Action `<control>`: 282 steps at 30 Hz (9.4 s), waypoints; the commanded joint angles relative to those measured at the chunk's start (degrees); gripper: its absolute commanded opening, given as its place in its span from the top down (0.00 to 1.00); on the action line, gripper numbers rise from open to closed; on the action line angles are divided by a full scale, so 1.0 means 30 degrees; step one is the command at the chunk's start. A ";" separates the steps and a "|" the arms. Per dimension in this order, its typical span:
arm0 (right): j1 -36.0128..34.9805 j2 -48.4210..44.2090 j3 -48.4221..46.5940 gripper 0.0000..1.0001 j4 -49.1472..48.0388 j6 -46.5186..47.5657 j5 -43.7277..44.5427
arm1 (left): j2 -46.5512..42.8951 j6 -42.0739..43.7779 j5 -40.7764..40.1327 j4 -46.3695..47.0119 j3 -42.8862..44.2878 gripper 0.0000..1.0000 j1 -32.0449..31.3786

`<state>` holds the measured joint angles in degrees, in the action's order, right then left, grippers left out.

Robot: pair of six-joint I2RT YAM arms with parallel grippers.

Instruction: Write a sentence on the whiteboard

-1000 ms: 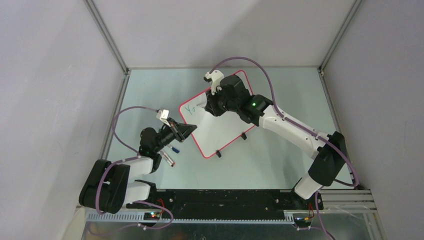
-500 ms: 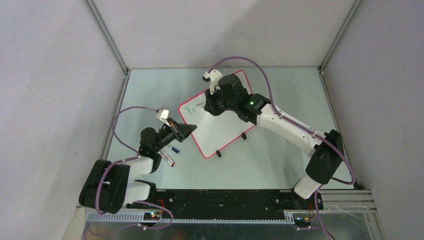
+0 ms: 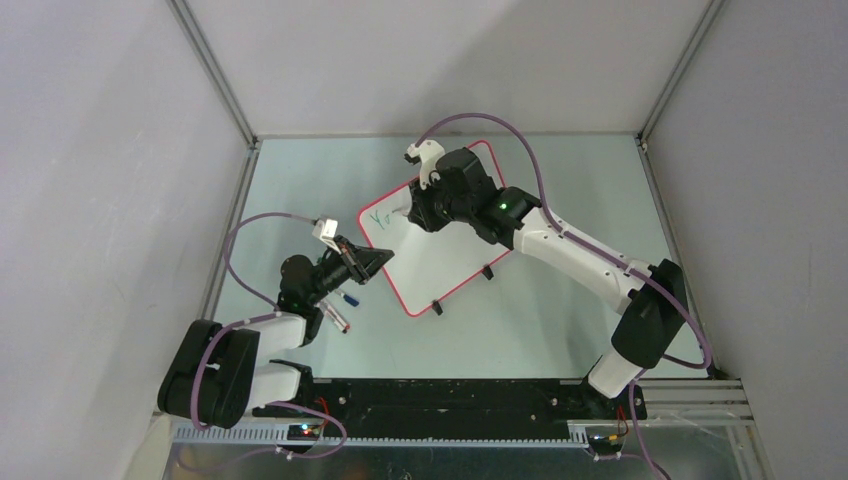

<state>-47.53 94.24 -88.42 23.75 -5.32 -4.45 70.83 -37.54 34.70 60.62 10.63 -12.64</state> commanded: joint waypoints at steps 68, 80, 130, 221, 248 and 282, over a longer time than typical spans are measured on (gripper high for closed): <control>0.0157 0.0376 -0.1557 1.00 0.0504 0.0018 0.0883 | -0.0376 0.2092 -0.0131 -0.0724 0.0227 0.95 -0.0099; 0.0117 -0.0142 -0.0587 1.00 0.0521 -0.0006 0.0897 | -0.0377 0.2090 -0.0128 -0.0753 0.0226 0.95 -0.0120; 0.0561 -0.1380 -0.0054 1.00 -0.0913 -0.0103 0.1116 | -0.0361 0.2019 -0.0134 -0.0658 0.0190 0.96 -0.0113; 0.0763 -0.0131 -0.0636 1.00 -0.0073 -0.0218 0.0548 | -0.0721 0.2381 -0.0307 -0.1223 0.0226 0.95 -0.0112; 0.0770 -0.1327 -0.0278 1.00 -0.0108 -0.0233 -0.0074 | -0.0775 0.2455 -0.0336 -0.1339 0.0209 0.95 -0.0110; 0.1136 -0.0939 0.0333 1.00 -0.0106 0.0016 0.0388 | -0.0340 0.2169 -0.0174 -0.0871 0.0220 0.95 -0.0114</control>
<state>-43.81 90.98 -87.00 24.14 -5.80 -3.90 69.49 -37.01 34.52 58.98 10.63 -12.75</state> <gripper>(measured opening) 0.163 0.100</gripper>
